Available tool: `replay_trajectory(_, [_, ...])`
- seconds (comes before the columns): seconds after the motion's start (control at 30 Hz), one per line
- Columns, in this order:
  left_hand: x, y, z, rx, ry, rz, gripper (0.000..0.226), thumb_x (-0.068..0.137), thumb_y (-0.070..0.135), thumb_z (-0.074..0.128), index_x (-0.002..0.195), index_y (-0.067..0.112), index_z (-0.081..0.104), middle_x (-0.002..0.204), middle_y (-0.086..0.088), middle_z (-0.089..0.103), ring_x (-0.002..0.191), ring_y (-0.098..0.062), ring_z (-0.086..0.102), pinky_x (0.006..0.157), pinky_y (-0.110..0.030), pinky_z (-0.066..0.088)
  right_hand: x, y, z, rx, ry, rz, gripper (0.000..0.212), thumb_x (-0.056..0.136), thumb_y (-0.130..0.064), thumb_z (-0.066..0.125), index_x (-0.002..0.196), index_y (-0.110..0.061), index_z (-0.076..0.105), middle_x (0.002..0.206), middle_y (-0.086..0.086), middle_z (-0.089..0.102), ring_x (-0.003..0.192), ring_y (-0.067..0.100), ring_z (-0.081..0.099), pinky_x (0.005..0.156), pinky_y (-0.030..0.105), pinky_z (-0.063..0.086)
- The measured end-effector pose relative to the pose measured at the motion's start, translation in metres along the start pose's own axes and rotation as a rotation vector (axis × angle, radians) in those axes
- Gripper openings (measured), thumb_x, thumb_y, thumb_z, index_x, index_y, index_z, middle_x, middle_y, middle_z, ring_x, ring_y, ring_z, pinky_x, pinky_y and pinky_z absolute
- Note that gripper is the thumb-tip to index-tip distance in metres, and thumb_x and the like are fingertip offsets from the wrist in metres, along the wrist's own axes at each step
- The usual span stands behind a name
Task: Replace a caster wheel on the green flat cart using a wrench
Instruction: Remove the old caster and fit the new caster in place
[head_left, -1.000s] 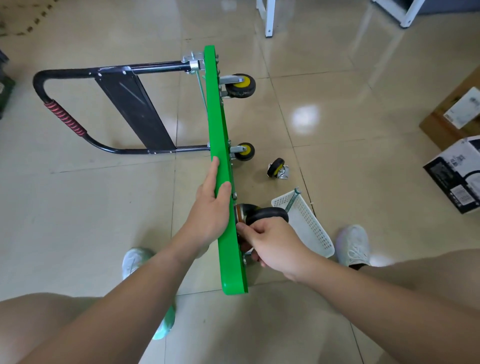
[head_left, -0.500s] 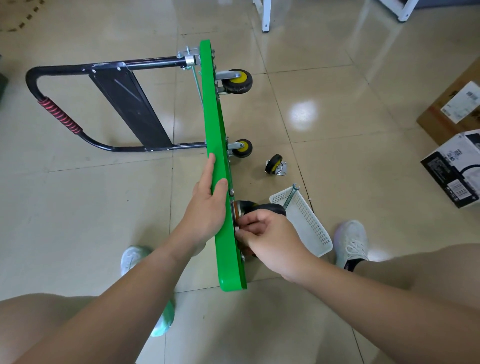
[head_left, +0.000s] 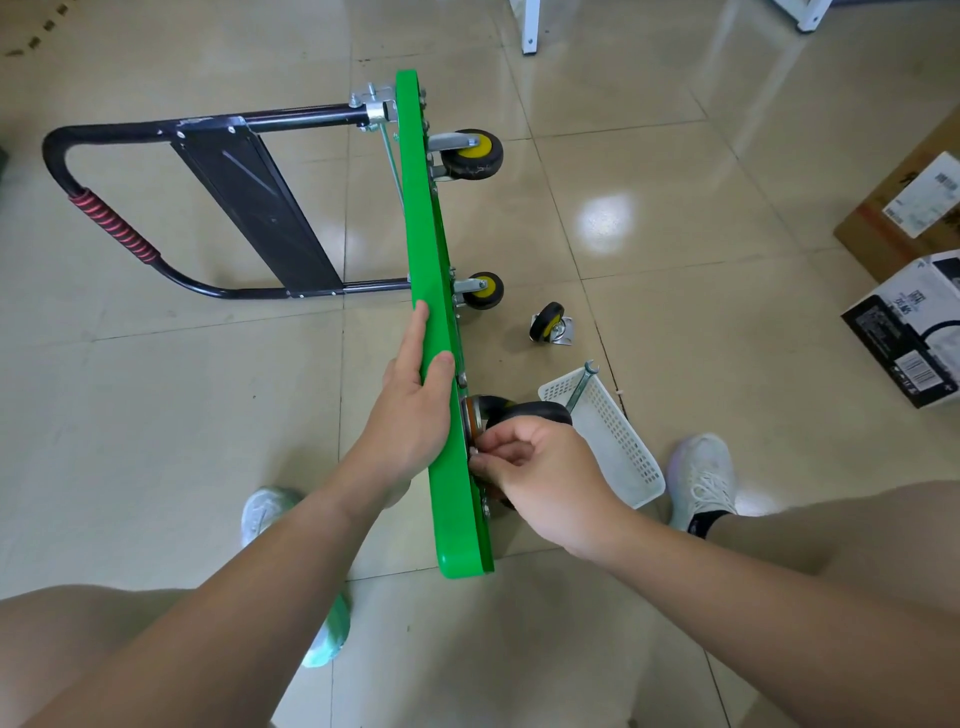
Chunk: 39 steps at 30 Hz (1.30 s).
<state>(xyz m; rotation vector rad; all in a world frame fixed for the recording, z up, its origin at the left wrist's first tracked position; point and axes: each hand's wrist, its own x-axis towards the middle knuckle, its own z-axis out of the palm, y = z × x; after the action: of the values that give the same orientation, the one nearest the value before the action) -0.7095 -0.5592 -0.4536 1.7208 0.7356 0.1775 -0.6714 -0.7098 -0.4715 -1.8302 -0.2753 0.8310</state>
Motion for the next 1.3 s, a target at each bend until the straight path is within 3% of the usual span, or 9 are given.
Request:
replay_trajectory(0.27, [0.0005, 0.0006, 0.0002, -0.005, -0.007, -0.007, 0.058, 0.111, 0.029, 0.035, 0.160, 0.054, 0.016, 0.116, 0.032, 0.045, 0.083, 0.027, 0.053, 0.069, -0.003, 0.041, 0.0011, 0.0011, 0.0003, -0.017, 0.008, 0.004, 0.010, 0.082, -0.022, 0.082, 0.086, -0.024, 0.073, 0.077, -0.008, 0.076, 0.072, 0.008, 0.072, 0.068, 0.023, 0.055])
replay_trajectory(0.4, [0.0004, 0.0012, -0.0002, -0.022, -0.013, -0.010, 0.058, 0.111, 0.030, 0.035, 0.160, 0.053, 0.015, 0.113, 0.034, 0.045, 0.083, 0.027, 0.053, 0.073, -0.009, 0.041, 0.0010, 0.0004, 0.0001, 0.004, 0.036, 0.009, 0.009, 0.083, -0.027, 0.081, 0.086, -0.022, 0.074, 0.077, -0.007, 0.077, 0.073, 0.011, 0.073, 0.067, 0.023, 0.057])
replay_trajectory(0.53, [0.0005, 0.0008, -0.0002, -0.018, -0.021, -0.006, 0.058, 0.111, 0.027, 0.035, 0.161, 0.050, 0.016, 0.116, 0.036, 0.042, 0.082, 0.034, 0.048, 0.069, 0.001, 0.038, 0.0011, -0.0012, -0.0006, -0.016, 0.006, 0.018, 0.007, 0.084, -0.021, 0.081, 0.083, -0.023, 0.074, 0.074, -0.008, 0.076, 0.068, 0.006, 0.071, 0.060, 0.018, 0.051])
replay_trajectory(0.67, [0.0016, -0.0015, -0.0008, -0.020, -0.015, 0.006, 0.058, 0.111, 0.031, 0.036, 0.160, 0.054, 0.015, 0.134, 0.024, 0.043, 0.100, 0.021, 0.052, 0.087, -0.015, 0.042, -0.0002, -0.0027, -0.0023, 0.038, 0.009, 0.031, 0.008, 0.083, -0.024, 0.082, 0.084, -0.019, 0.076, 0.075, -0.004, 0.077, 0.071, 0.012, 0.074, 0.060, 0.019, 0.055])
replay_trajectory(0.73, [0.0016, -0.0015, -0.0011, -0.017, -0.015, 0.011, 0.058, 0.111, 0.031, 0.035, 0.160, 0.054, 0.014, 0.139, 0.021, 0.042, 0.105, 0.015, 0.053, 0.092, -0.021, 0.044, -0.0003, -0.0020, -0.0016, 0.027, 0.009, 0.038, 0.017, 0.088, -0.030, 0.077, 0.081, -0.016, 0.078, 0.073, 0.000, 0.076, 0.068, 0.018, 0.074, 0.063, 0.029, 0.061])
replay_trajectory(0.8, [0.0012, -0.0011, -0.0009, -0.005, -0.014, 0.017, 0.058, 0.111, 0.031, 0.035, 0.160, 0.054, 0.014, 0.140, 0.021, 0.040, 0.100, 0.023, 0.051, 0.089, -0.016, 0.042, 0.0004, -0.0026, -0.0008, 0.035, -0.012, 0.054, 0.014, 0.089, -0.026, 0.076, 0.082, -0.014, 0.077, 0.074, 0.003, 0.076, 0.068, 0.021, 0.075, 0.066, 0.037, 0.063])
replay_trajectory(0.97, [0.0006, 0.0004, -0.0002, -0.003, -0.012, 0.005, 0.058, 0.112, 0.029, 0.035, 0.161, 0.052, 0.014, 0.139, 0.021, 0.040, 0.085, 0.035, 0.047, 0.075, -0.005, 0.037, -0.0009, -0.0035, -0.0023, 0.096, -0.030, 0.069, 0.007, 0.085, -0.019, 0.080, 0.088, -0.018, 0.074, 0.079, 0.000, 0.077, 0.073, 0.016, 0.074, 0.060, 0.020, 0.055])
replay_trajectory(1.1, [0.0005, 0.0003, 0.0002, 0.001, -0.005, 0.007, 0.058, 0.112, 0.027, 0.036, 0.162, 0.049, 0.016, 0.118, 0.034, 0.044, 0.081, 0.034, 0.049, 0.065, 0.003, 0.038, -0.0001, -0.0018, 0.0011, 0.093, -0.038, 0.054, 0.006, 0.087, -0.020, 0.078, 0.089, -0.016, 0.073, 0.079, 0.001, 0.077, 0.074, 0.018, 0.075, 0.064, 0.027, 0.058])
replay_trajectory(1.3, [0.0000, 0.0006, -0.0003, -0.015, -0.021, 0.003, 0.058, 0.112, 0.026, 0.035, 0.162, 0.048, 0.015, 0.120, 0.035, 0.042, 0.082, 0.034, 0.049, 0.065, 0.005, 0.037, 0.0017, 0.0007, 0.0009, 0.073, -0.033, 0.010, 0.027, 0.074, -0.001, 0.085, 0.088, -0.021, 0.072, 0.083, 0.001, 0.076, 0.083, 0.018, 0.074, 0.085, 0.035, 0.061])
